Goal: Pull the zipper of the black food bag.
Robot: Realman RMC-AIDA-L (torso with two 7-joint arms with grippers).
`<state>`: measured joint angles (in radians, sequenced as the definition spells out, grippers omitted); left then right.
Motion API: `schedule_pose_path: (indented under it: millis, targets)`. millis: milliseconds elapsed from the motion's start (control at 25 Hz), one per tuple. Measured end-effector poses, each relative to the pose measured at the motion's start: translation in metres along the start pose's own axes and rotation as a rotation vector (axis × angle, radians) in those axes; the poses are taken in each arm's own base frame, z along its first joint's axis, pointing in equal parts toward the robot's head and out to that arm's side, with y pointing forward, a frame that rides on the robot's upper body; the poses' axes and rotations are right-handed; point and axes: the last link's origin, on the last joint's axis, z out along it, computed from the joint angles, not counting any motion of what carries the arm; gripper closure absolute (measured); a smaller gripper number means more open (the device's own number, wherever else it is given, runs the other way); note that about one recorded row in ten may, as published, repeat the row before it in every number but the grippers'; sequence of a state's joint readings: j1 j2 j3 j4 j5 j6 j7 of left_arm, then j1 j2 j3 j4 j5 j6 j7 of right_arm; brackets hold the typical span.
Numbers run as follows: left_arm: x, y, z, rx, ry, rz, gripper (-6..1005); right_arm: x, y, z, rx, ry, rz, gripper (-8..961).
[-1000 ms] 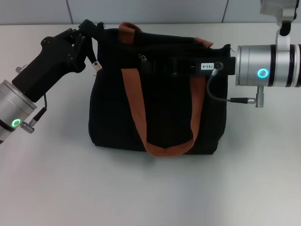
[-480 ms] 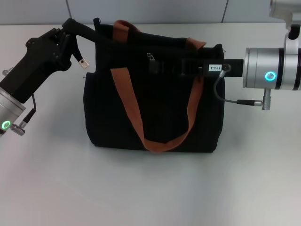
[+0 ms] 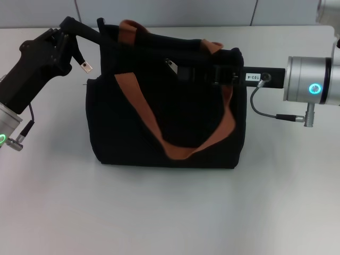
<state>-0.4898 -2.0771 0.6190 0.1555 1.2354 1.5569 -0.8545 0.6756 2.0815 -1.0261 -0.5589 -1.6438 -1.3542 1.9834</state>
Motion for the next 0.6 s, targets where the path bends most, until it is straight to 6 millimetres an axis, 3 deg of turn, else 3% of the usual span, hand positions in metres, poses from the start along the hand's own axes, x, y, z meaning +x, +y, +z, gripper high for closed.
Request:
schedule_pose_path:
  millis: [400, 600]
  targets:
    - [0.0026, -0.0031, -0.0015, 0.016, 0.013, 0.003, 976, 0.0018, -0.0037, -0.0089, 0.013, -0.029, 0.013, 953]
    - [0.0012, -0.0013, -0.0012, 0.011, 0.011, -0.003, 976, -0.002, 0.0054, -0.0099, -0.045, -0.061, -0.063, 953]
